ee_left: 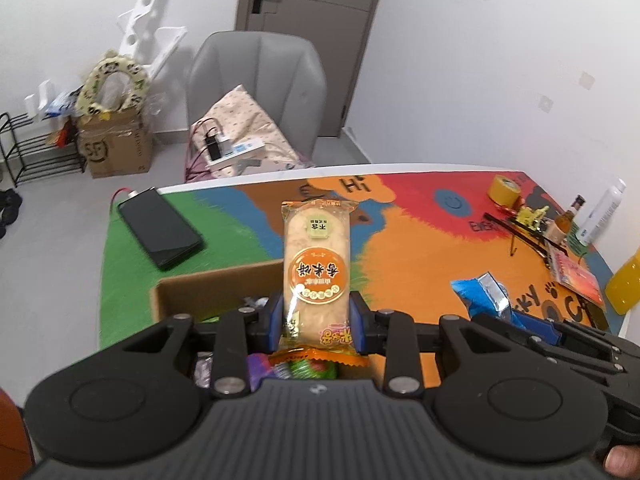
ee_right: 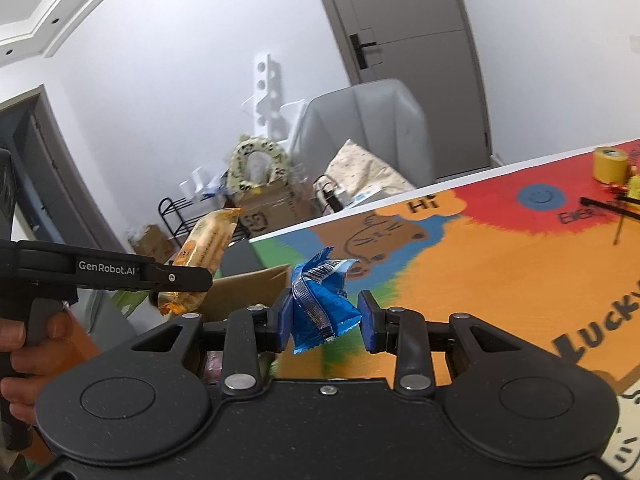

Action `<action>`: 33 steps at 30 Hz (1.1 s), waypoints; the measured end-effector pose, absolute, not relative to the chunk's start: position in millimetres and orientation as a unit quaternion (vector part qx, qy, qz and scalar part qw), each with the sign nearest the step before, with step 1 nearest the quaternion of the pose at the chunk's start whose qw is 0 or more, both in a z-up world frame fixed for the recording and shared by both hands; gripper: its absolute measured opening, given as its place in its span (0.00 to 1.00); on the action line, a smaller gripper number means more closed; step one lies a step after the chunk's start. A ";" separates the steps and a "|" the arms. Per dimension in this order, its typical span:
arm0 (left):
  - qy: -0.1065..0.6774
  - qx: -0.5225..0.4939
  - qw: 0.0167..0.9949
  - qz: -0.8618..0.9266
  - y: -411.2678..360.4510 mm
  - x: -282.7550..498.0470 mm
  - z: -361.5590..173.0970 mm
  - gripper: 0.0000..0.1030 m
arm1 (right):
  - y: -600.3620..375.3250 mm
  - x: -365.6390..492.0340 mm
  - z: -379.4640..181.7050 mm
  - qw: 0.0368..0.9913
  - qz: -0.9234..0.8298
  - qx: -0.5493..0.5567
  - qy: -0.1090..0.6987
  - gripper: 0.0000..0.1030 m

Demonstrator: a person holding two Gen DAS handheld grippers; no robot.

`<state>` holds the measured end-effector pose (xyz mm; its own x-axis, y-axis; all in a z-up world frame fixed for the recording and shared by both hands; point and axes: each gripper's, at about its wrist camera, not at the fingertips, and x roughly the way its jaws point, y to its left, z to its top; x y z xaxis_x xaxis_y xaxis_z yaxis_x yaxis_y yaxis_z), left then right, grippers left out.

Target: Organize snacks

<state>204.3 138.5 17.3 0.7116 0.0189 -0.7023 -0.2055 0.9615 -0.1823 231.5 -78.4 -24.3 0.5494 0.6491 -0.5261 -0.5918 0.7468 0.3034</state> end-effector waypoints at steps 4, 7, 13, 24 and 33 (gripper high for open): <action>0.377 -0.136 0.913 0.072 152.4 193.1 12.5 0.31 | -63.0 224.3 -23.7 0.873 0.367 0.037 0.320 0.31; 0.378 -0.145 0.911 0.082 163.5 184.7 7.9 0.31 | -51.0 218.1 -22.9 0.869 0.376 0.032 0.320 0.31; 0.387 -0.151 0.904 0.102 176.6 174.0 -5.7 0.32 | -34.4 208.3 -24.8 0.864 0.387 0.024 0.322 0.31; 0.399 -0.156 0.897 0.108 184.9 157.4 -23.9 0.60 | -17.1 201.3 -35.9 0.851 0.400 0.022 0.340 0.32; 0.396 -0.153 0.900 0.103 180.3 153.4 -26.7 0.77 | -26.8 197.9 -35.7 0.857 0.391 0.021 0.335 0.46</action>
<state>153.4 180.3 -26.7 0.6659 0.0639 -0.7433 -0.3056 0.9323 -0.1936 197.9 -26.8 -35.7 0.4706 0.6842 -0.5571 -0.6561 0.6935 0.2975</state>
